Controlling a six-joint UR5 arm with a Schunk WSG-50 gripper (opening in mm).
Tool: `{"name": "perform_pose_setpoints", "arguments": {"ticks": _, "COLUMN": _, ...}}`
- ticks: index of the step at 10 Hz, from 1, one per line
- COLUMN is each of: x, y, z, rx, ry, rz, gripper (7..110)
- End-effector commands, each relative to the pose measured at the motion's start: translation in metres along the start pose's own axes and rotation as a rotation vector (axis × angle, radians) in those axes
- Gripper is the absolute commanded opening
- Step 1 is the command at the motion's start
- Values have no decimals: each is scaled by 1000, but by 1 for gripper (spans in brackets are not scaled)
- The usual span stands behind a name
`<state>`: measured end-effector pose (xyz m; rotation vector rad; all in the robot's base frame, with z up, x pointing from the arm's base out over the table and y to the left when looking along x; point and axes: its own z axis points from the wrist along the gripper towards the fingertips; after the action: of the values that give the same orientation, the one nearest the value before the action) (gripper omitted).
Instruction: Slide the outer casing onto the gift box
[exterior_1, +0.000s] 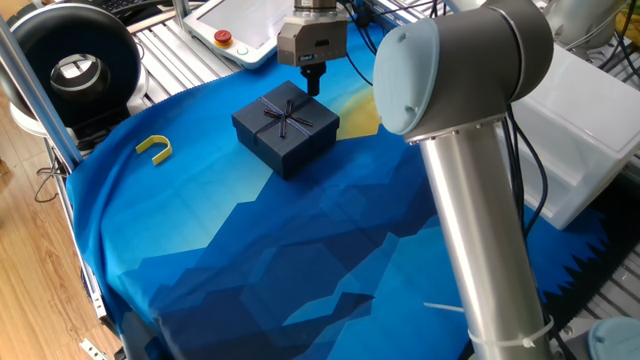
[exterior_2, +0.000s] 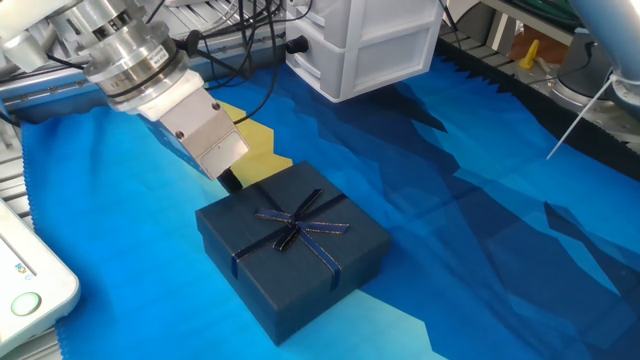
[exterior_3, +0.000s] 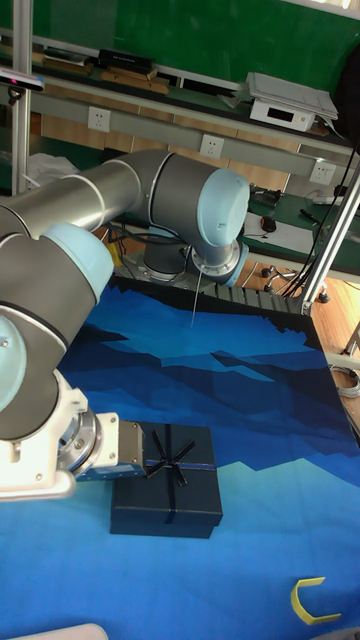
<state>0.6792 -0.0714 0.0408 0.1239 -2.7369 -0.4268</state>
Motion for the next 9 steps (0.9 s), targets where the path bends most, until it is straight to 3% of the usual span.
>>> {"name": "perform_pose_setpoints", "arguments": {"ticks": 1, "x": 0, "y": -20, "z": -3, "rx": 68, "ry": 3, "rz": -24, "gripper": 7}}
{"name": "perform_pose_setpoints", "arguments": {"ticks": 3, "x": 5, "y": -32, "z": -16, "rx": 102, "ry": 18, "rz": -45, "gripper": 7}}
{"name": "perform_pose_setpoints", "arguments": {"ticks": 5, "x": 13, "y": -11, "z": -31, "rx": 46, "ry": 29, "rz": -27, "gripper": 7}}
{"name": "perform_pose_setpoints", "arguments": {"ticks": 7, "x": 15, "y": 2, "z": -39, "rx": 28, "ry": 35, "rz": -13, "gripper": 7}}
{"name": "perform_pose_setpoints", "arguments": {"ticks": 8, "x": 6, "y": 3, "z": -40, "rx": 31, "ry": 6, "rz": -10, "gripper": 7}}
{"name": "perform_pose_setpoints", "arguments": {"ticks": 9, "x": -12, "y": 4, "z": -45, "rx": 44, "ry": -56, "rz": -11, "gripper": 7}}
